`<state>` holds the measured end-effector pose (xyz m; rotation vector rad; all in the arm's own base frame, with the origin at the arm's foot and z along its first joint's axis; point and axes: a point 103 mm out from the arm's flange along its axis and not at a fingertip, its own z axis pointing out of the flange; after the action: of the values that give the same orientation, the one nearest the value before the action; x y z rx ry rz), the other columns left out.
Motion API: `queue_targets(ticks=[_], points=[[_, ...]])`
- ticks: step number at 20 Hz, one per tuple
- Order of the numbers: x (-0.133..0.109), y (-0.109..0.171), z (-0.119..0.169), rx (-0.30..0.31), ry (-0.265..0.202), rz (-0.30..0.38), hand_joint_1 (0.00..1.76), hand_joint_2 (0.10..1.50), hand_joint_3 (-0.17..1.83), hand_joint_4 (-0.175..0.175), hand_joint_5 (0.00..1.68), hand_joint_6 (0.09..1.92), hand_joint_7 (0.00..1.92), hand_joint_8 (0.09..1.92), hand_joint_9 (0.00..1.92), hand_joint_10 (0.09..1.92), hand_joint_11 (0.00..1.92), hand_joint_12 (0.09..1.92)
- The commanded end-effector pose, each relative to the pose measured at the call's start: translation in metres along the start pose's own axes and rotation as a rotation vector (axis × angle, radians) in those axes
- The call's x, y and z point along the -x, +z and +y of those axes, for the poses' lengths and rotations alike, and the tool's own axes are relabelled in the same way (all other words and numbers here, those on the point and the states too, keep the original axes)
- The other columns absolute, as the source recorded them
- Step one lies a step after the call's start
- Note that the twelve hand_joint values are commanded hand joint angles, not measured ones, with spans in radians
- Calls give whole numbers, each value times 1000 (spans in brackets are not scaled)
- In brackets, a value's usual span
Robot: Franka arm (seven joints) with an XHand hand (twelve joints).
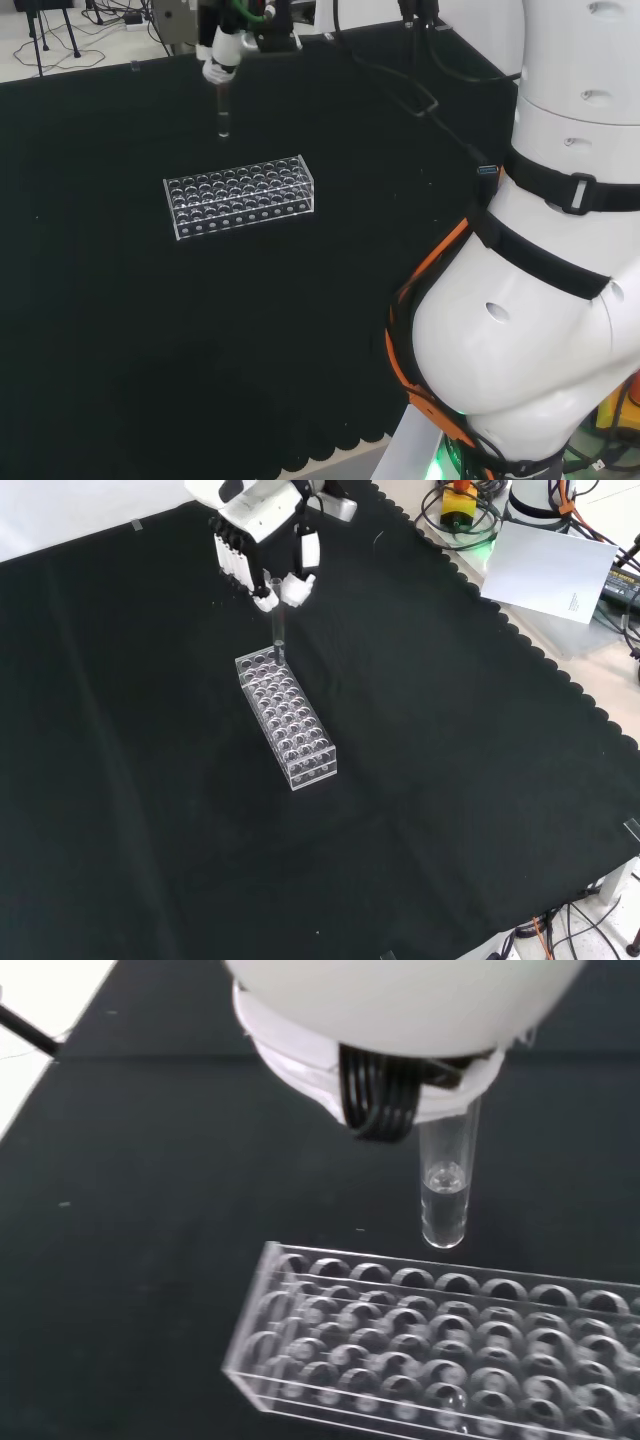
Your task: Shake the test tube.
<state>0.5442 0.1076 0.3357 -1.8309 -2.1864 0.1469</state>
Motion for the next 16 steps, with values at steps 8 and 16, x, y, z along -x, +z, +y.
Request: queue_targets(ticks=[8,16], points=[[133,-7,-43,10,346,-49,1451,512,839,-175,1381,186,1458,468,1344,951,1181,975],[134,-11,-47,22,348,-39,1451,512,839,-175,1384,179,1459,467,1344,950,1182,974]])
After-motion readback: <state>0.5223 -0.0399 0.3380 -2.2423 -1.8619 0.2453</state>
